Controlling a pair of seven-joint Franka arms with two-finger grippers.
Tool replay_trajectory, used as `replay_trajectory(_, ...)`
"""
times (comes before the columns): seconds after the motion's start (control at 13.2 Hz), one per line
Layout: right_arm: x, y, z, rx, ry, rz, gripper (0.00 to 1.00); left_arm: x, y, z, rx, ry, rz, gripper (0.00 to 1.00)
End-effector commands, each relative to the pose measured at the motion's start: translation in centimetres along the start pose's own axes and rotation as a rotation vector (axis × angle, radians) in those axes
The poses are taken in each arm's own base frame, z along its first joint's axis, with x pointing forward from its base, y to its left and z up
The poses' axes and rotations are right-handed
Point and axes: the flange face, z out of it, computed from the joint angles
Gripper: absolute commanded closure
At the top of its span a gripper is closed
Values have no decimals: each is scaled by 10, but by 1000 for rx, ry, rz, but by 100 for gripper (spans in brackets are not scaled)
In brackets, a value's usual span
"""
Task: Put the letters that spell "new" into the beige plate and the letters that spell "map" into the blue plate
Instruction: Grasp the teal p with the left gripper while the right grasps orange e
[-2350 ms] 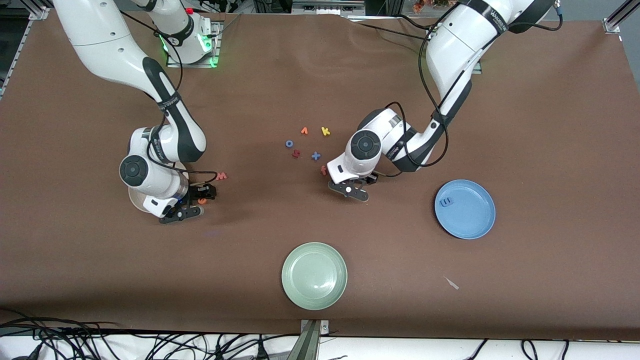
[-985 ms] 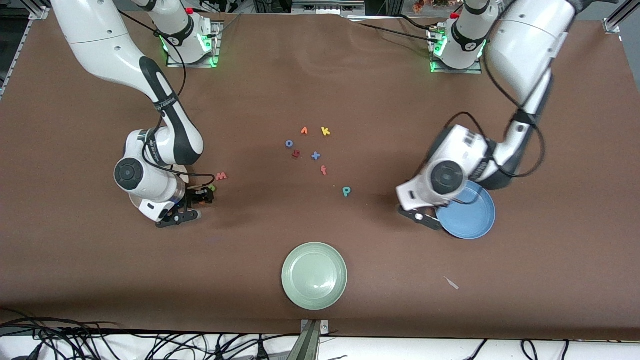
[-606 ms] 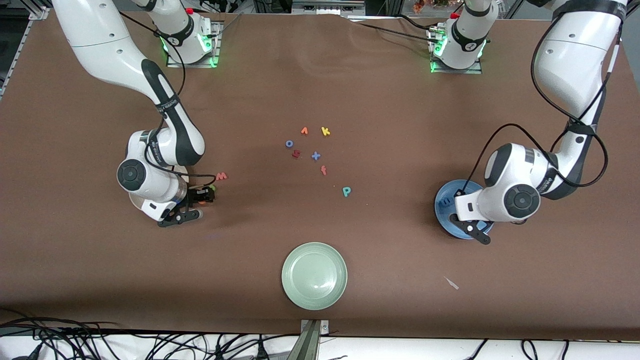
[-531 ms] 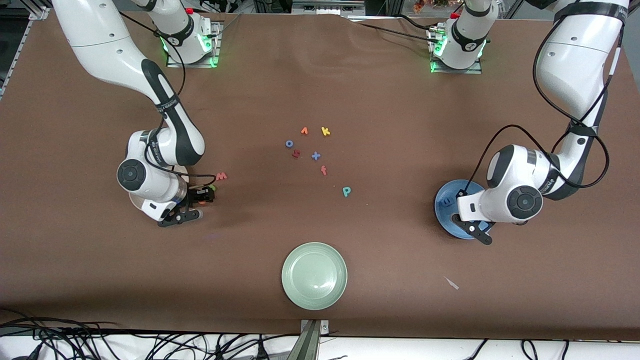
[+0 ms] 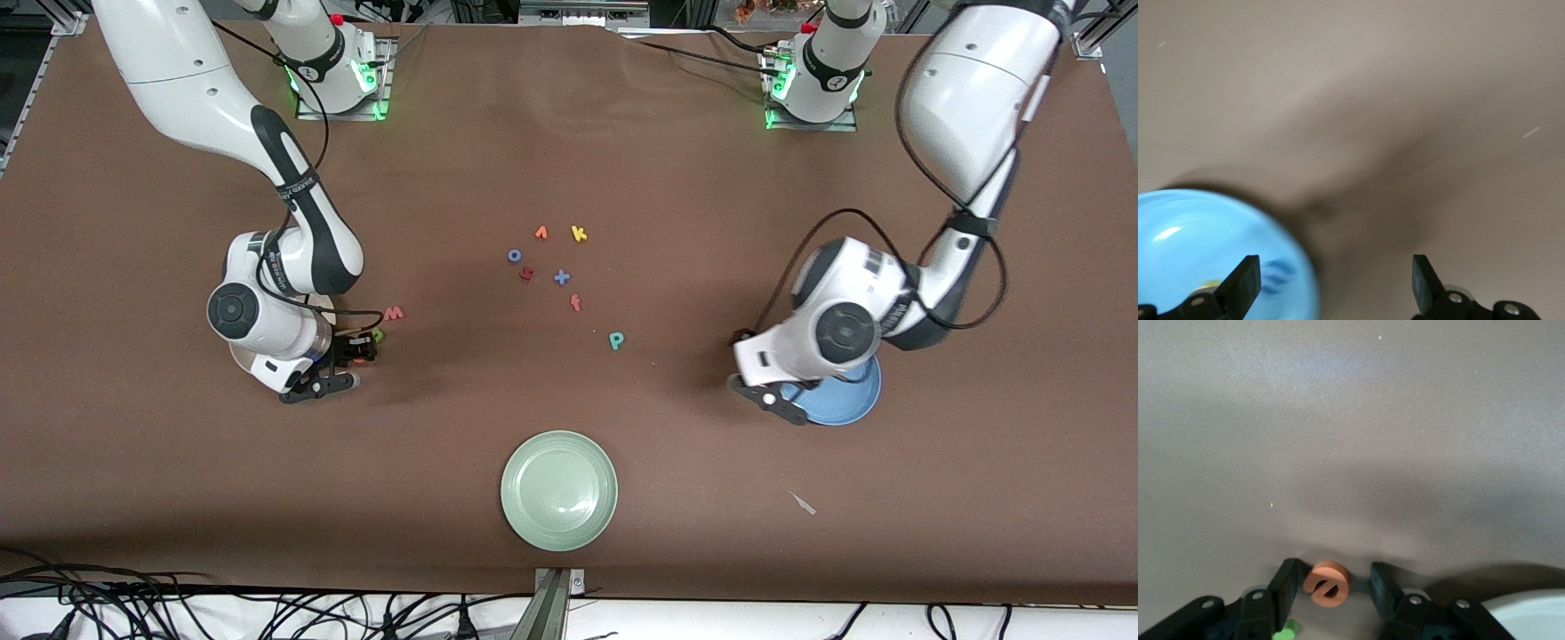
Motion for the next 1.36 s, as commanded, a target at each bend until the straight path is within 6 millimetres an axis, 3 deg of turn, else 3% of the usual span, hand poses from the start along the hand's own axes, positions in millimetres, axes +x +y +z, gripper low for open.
replay_trajectory(0.0,-8,-3,9,18,-12,-6,47,11,52,-17,-79,6,-201,0)
replay_trajectory(0.15,-11,-4,12,20,-20,-6,51,25,90,-19,-99,18,-375,0)
replay_trajectory(0.3,-12,-4,12,20,-23,-7,57,36,130,-7,-108,29,-489,0)
replay_trajectory(0.45,-12,-4,12,21,-24,-9,64,43,154,12,-115,38,-533,0)
replay_trajectory(0.76,-9,-5,7,20,-18,-16,71,43,196,62,-57,56,-545,0)
replay_trajectory(0.99,7,-6,-20,26,-28,-25,72,43,201,77,-52,56,-538,8)
replay_trajectory(1.06,15,-6,-34,31,-46,-32,72,41,211,78,-50,58,-522,15)
replay_trajectory(1.14,21,-5,-46,27,-63,-41,72,40,212,78,-48,59,-517,29)
replay_trajectory(1.21,24,-2,-55,28,-78,-54,72,40,212,78,-48,59,-517,57)
replay_trajectory(1.29,24,9,-63,16,-85,-69,72,40,212,78,-47,59,-514,70)
